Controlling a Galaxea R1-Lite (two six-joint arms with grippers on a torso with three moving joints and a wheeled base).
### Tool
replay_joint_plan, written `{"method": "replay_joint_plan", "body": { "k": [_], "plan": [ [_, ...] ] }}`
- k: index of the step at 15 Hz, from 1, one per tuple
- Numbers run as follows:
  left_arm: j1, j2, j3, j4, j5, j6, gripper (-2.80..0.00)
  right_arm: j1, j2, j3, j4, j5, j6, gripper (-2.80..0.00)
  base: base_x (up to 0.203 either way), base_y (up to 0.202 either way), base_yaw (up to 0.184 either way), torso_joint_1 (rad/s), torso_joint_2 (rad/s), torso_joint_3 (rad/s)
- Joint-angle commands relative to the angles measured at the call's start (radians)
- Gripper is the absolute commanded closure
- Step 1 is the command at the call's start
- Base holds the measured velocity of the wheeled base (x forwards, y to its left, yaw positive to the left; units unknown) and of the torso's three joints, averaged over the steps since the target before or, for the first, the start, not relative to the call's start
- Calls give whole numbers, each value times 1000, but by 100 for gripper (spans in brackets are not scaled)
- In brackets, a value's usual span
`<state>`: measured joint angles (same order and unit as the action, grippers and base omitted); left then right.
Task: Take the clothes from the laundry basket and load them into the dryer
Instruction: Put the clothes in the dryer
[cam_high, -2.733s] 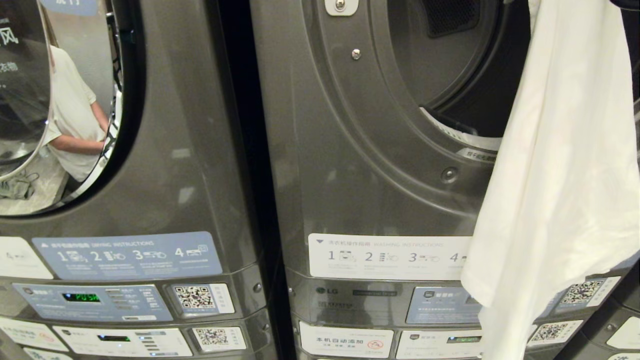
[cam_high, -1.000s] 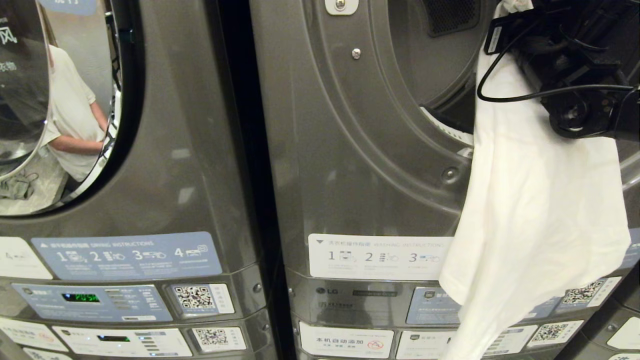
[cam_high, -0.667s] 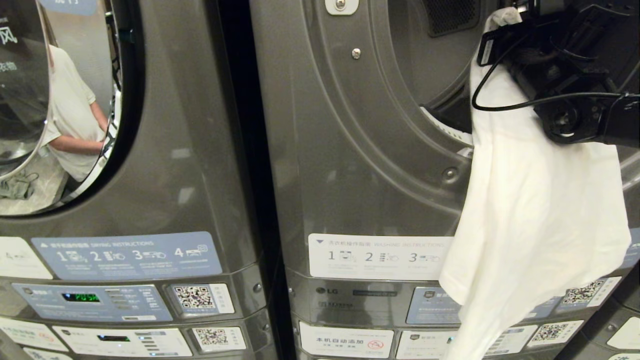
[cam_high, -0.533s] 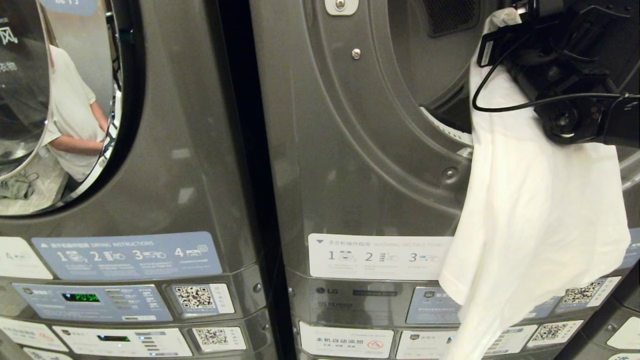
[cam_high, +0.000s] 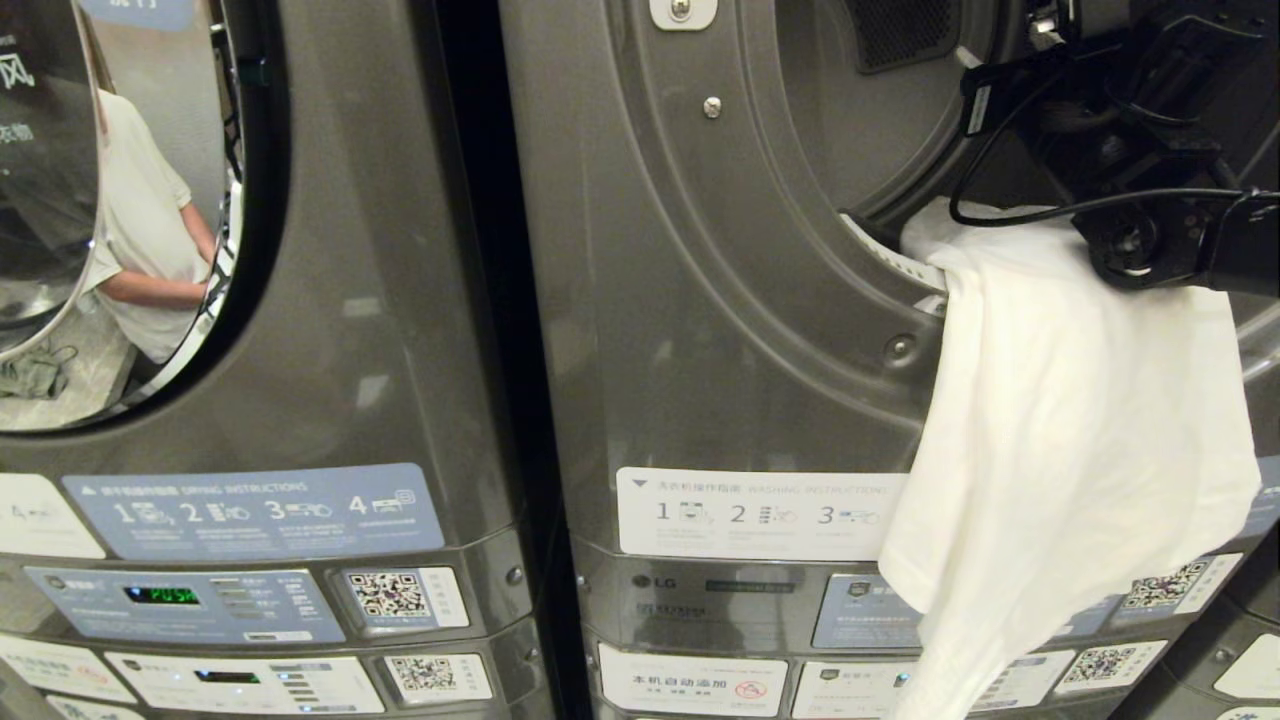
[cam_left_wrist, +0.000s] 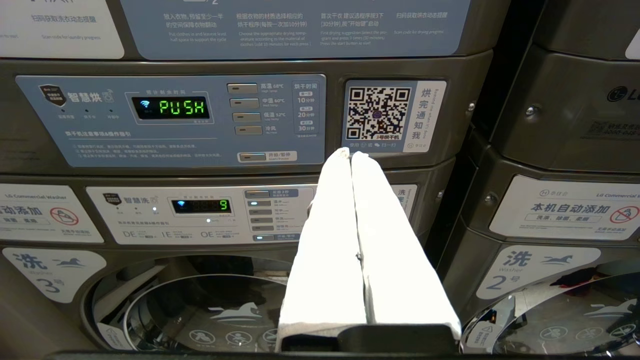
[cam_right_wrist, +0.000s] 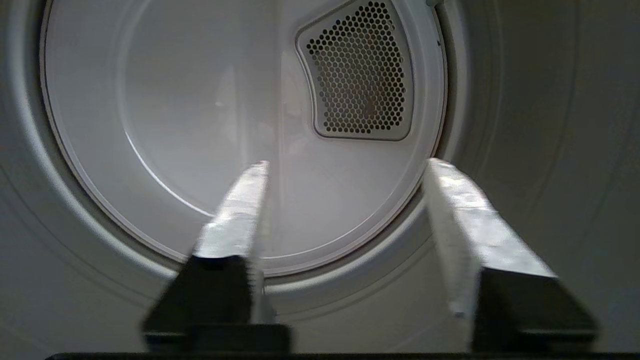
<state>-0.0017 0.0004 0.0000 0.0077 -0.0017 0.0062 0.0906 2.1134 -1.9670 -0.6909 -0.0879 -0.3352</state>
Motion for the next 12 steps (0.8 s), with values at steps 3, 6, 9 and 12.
{"method": "replay_joint_plan", "body": {
  "k": [3,6,9,12],
  "plan": [
    [0,0,0,0,0,0,0,1,-8,-1,-10,19,3,-280,0,0,0,0,0,0],
    [0,0,0,0,0,0,0,11,-65,-2,-6,82,18,-280,0,0,0,0,0,0],
    [0,0,-1,0,0,0,0,29,-126,-1,23,90,19,-280,0,0,0,0,0,0],
    [0,0,0,0,0,0,0,45,-154,3,49,78,10,-280,0,0,0,0,0,0]
  ]
}}
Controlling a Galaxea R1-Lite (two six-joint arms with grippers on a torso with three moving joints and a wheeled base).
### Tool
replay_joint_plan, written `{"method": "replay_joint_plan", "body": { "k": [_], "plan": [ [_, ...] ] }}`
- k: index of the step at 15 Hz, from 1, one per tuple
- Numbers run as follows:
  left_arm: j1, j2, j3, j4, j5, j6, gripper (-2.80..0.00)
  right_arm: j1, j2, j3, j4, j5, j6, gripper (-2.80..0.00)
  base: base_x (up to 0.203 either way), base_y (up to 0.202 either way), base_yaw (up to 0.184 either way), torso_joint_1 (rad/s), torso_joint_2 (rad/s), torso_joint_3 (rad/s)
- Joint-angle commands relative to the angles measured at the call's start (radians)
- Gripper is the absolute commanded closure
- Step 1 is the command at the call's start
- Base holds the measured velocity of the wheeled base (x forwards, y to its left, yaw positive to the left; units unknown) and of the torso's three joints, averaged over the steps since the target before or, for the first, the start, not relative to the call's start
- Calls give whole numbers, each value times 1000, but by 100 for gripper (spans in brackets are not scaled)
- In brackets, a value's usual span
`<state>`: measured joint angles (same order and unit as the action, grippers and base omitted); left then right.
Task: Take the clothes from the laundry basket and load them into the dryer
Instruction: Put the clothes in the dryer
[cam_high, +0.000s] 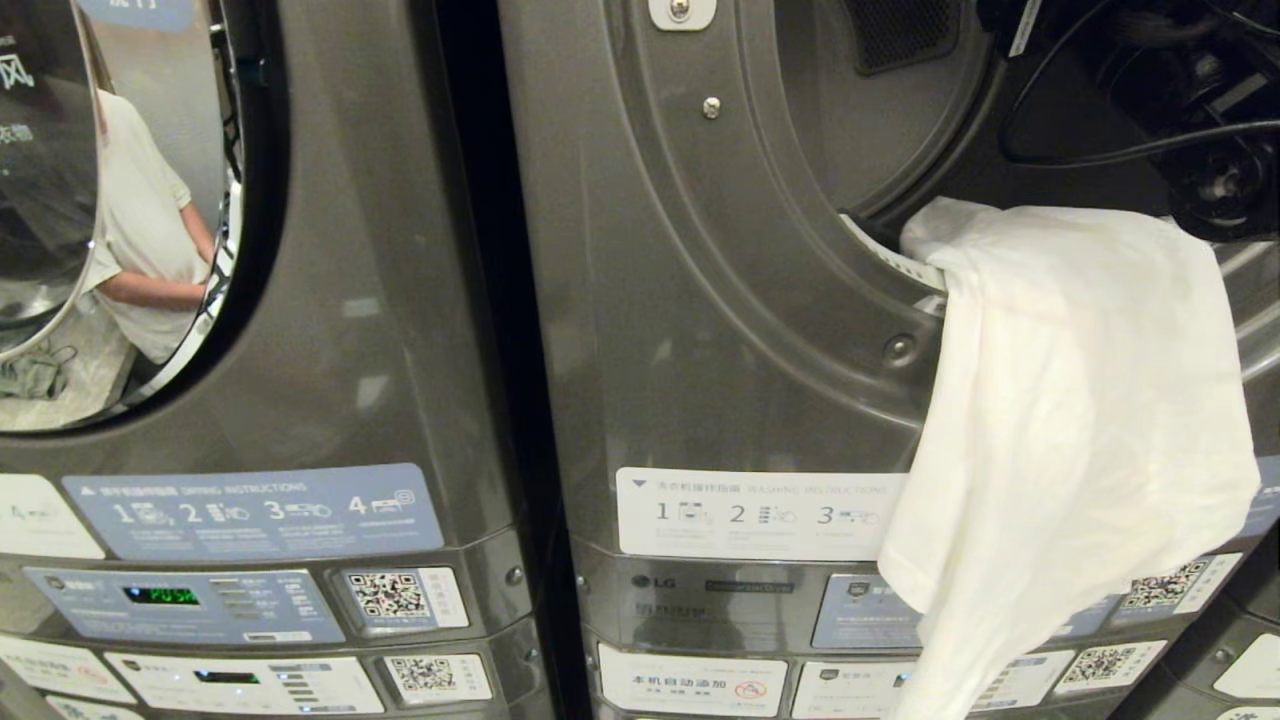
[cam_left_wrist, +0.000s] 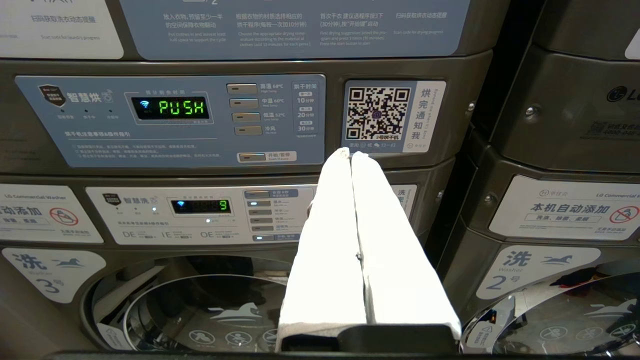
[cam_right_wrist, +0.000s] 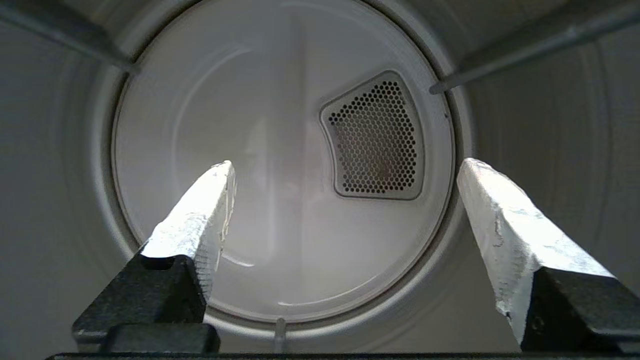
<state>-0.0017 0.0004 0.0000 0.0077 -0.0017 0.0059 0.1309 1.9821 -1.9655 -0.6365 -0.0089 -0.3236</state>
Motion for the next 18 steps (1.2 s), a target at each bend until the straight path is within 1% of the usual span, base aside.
{"method": "replay_joint_plan", "body": {
  "k": [1,2,4,6,7,8,10,14,16,18],
  "plan": [
    [0,0,0,0,0,0,0,14,-41,2,6,-1,-4,-280,0,0,0,0,0,0],
    [0,0,0,0,0,0,0,26,-71,13,21,-1,-6,-280,0,0,0,0,0,0],
    [0,0,0,0,0,0,0,81,-163,74,90,-1,-2,-280,0,0,0,0,0,0],
    [0,0,0,0,0,0,0,150,-278,224,138,-3,1,-280,0,0,0,0,0,0],
    [0,0,0,0,0,0,0,181,-356,317,160,-19,0,-280,0,0,0,0,0,0],
    [0,0,0,0,0,0,0,204,-432,381,189,-45,-1,-280,0,0,0,0,0,0],
    [0,0,0,0,0,0,0,245,-597,486,290,-96,7,-280,0,0,0,0,0,0],
    [0,0,0,-1,0,2,0,283,-928,714,502,-133,38,-280,0,0,0,0,0,0],
    [0,0,0,-2,0,2,0,288,-1070,815,598,-138,74,-280,0,0,0,0,0,0],
    [0,0,0,-2,0,2,0,289,-1221,900,768,-141,121,-280,0,0,0,0,0,0]
  ]
}}
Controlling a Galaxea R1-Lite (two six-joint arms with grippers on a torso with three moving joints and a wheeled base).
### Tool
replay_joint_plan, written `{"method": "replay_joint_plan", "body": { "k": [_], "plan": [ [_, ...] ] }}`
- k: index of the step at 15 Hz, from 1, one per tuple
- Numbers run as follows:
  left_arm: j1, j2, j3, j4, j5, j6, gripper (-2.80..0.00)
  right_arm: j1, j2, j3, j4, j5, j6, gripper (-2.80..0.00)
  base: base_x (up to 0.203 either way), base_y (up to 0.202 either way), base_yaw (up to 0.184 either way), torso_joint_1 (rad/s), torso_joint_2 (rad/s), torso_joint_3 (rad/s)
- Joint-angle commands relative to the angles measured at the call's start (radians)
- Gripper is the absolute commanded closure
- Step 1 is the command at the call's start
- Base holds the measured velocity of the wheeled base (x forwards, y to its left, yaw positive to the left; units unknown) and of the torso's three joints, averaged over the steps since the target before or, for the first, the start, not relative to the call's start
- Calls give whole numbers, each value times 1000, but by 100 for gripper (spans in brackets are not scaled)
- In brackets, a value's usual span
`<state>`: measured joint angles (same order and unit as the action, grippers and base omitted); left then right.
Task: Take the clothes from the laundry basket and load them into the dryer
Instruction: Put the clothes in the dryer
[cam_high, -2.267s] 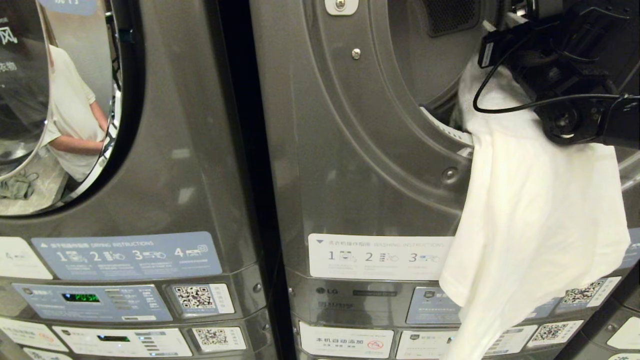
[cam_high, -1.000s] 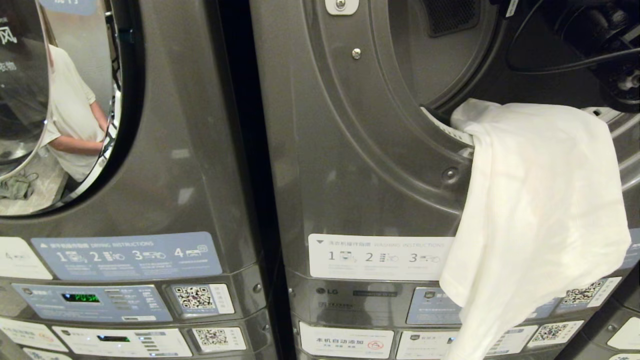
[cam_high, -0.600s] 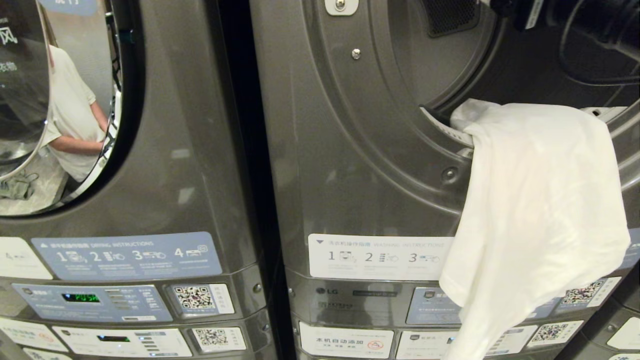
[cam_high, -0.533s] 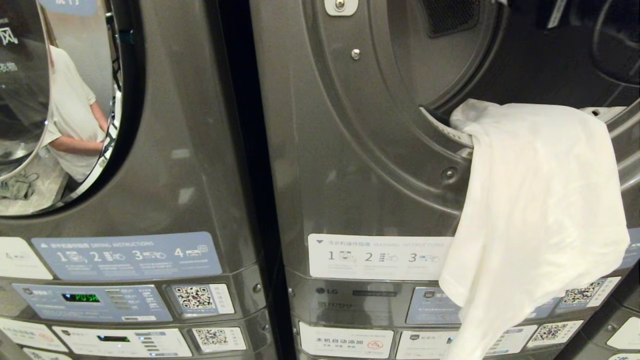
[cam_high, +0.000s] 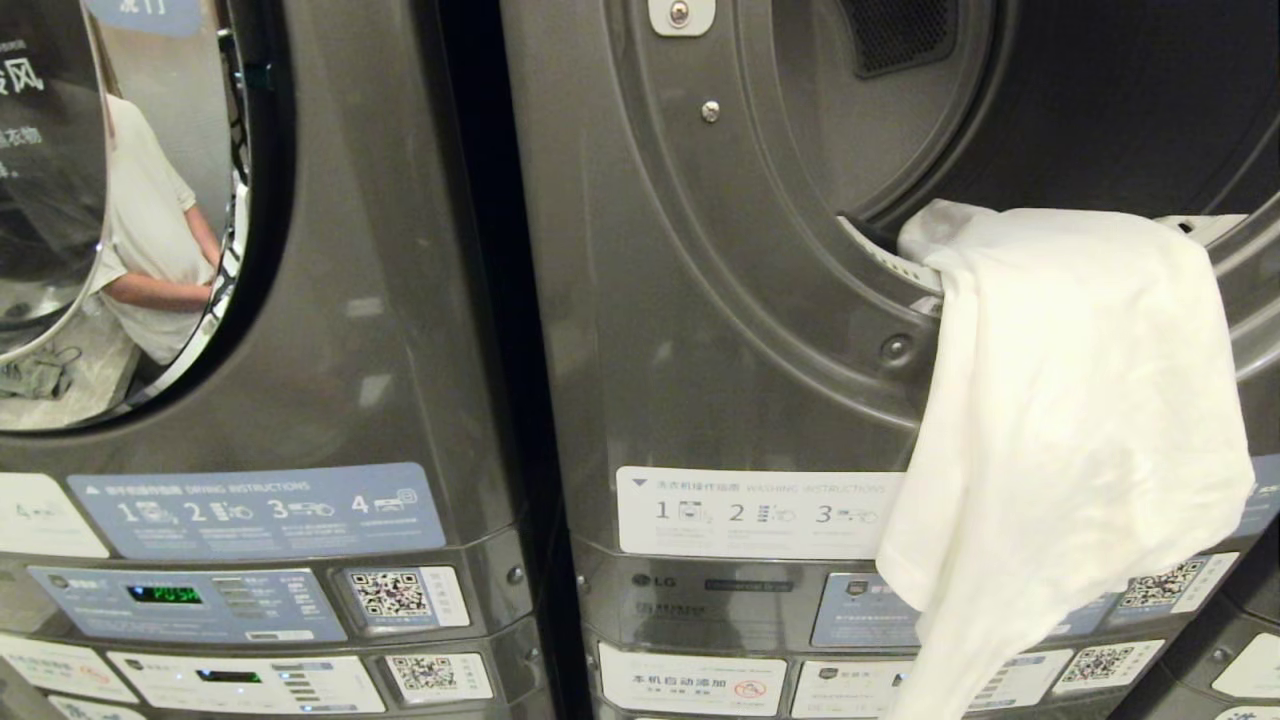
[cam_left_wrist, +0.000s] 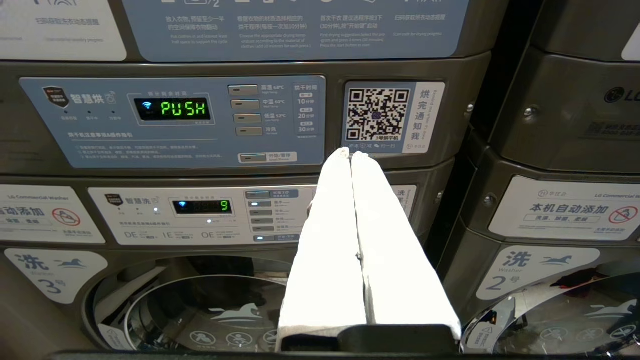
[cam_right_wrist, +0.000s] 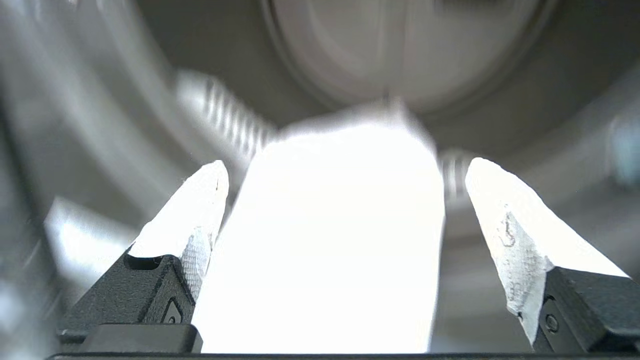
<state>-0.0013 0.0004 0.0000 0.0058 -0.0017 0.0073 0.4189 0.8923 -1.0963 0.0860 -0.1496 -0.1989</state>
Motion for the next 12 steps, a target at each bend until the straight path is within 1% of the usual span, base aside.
{"method": "replay_joint_plan", "body": {
  "k": [1,2,3,4,6,7,9,11,12],
  "plan": [
    [0,0,0,0,0,0,0,1,-196,74,157,-1,35,-280,0,0,0,0,0,0],
    [0,0,0,0,0,0,0,-1,-242,135,247,-2,100,-280,0,0,0,0,0,0],
    [0,0,0,0,0,0,0,-4,-258,187,283,-4,156,-280,0,0,0,0,0,0],
    [0,0,0,2,0,0,0,-6,-269,239,298,-4,210,-280,0,0,0,0,0,0],
    [0,0,0,2,0,-1,0,-8,-279,322,304,-5,280,-280,0,0,0,0,0,0],
    [0,0,0,0,0,-1,0,-9,-279,361,305,-8,297,-280,0,0,0,0,0,0],
    [0,0,0,1,0,-1,0,-9,-275,436,295,-9,304,-280,0,0,0,0,0,0],
    [0,0,0,0,0,-1,0,-9,-260,496,239,-9,312,-280,0,0,0,0,0,0],
    [0,0,0,2,0,0,0,-9,-234,506,209,-7,330,-280,0,0,0,0,0,0]
  ]
}}
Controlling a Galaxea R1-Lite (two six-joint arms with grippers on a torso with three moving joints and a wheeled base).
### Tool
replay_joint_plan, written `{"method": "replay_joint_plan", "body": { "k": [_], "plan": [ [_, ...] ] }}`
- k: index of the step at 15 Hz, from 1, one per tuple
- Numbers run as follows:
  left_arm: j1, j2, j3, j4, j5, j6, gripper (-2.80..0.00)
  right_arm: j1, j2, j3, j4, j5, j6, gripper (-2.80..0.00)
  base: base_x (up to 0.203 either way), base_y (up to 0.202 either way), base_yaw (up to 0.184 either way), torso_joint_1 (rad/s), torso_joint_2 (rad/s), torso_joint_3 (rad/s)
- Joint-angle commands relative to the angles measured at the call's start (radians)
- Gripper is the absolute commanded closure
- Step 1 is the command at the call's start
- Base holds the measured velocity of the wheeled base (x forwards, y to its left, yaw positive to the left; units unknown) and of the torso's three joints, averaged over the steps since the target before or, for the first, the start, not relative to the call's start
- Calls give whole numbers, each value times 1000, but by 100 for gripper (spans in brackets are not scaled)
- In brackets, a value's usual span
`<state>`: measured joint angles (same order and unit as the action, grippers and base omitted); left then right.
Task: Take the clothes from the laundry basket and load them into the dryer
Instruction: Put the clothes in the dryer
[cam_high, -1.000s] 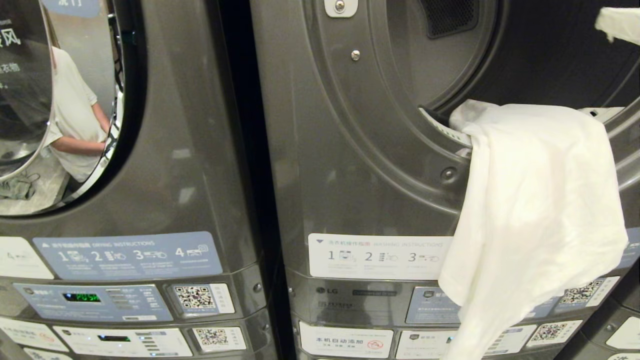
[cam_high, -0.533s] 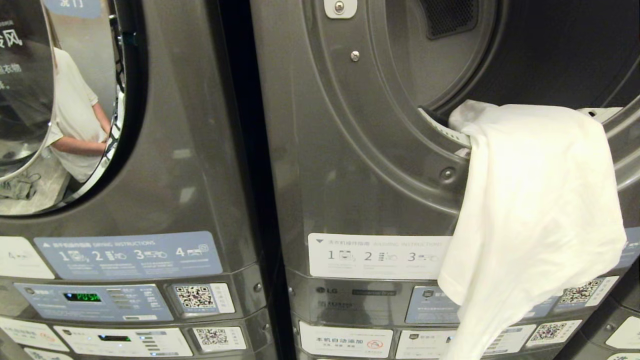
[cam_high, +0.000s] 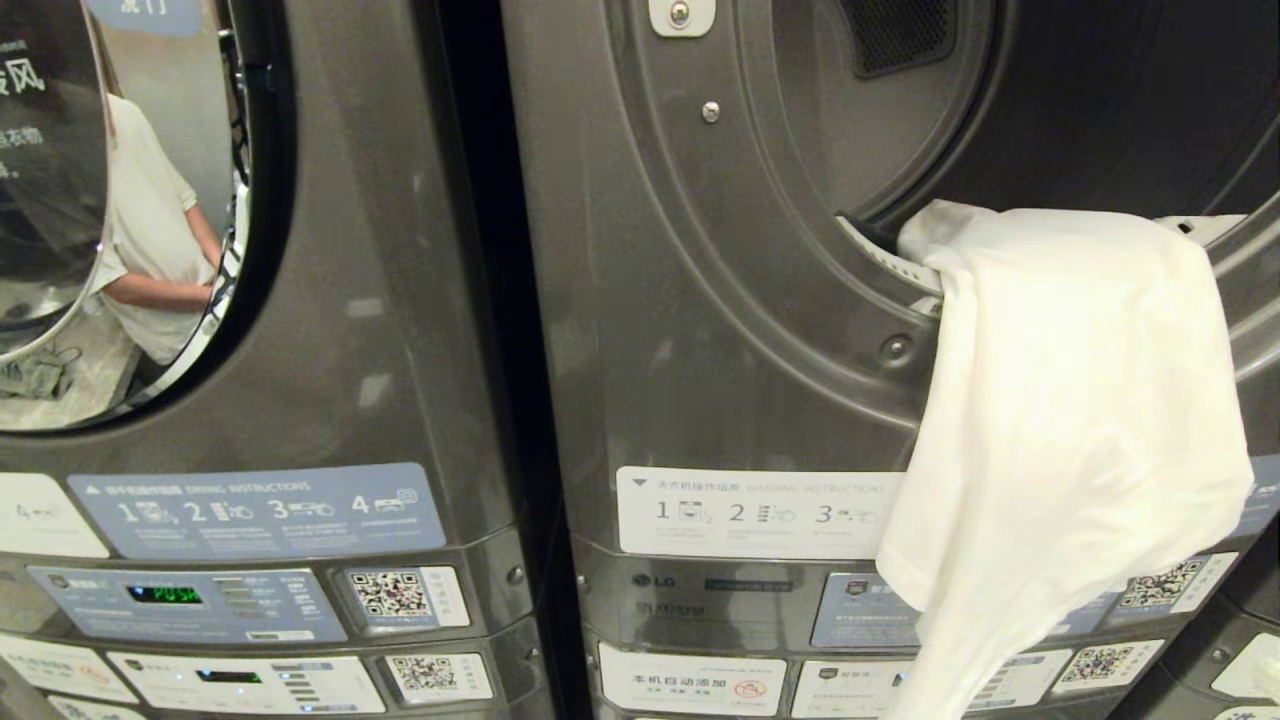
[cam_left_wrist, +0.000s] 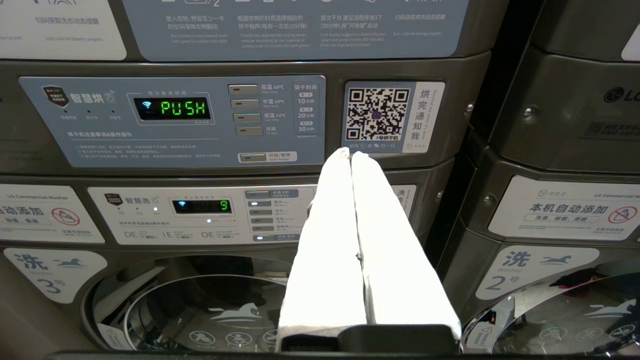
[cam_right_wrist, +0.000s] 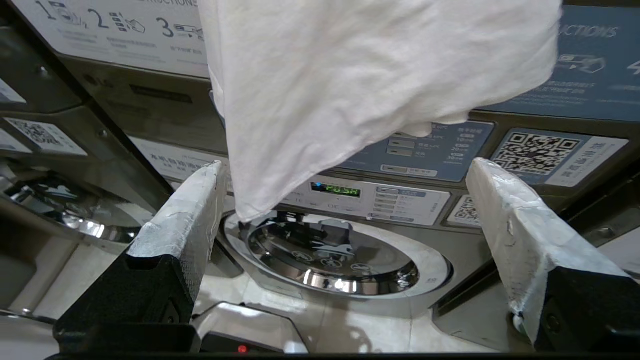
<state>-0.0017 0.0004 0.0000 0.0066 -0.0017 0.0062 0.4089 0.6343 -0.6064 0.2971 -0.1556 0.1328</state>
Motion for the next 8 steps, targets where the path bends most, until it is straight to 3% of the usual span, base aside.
{"method": "replay_joint_plan", "body": {
  "k": [1,8],
  "plan": [
    [0,0,0,0,0,0,0,1,56,19,-26,1,18,-280,0,0,0,0,0,0],
    [0,0,0,0,0,0,0,1,352,49,-292,2,134,-280,0,0,0,0,0,0]
  ]
}}
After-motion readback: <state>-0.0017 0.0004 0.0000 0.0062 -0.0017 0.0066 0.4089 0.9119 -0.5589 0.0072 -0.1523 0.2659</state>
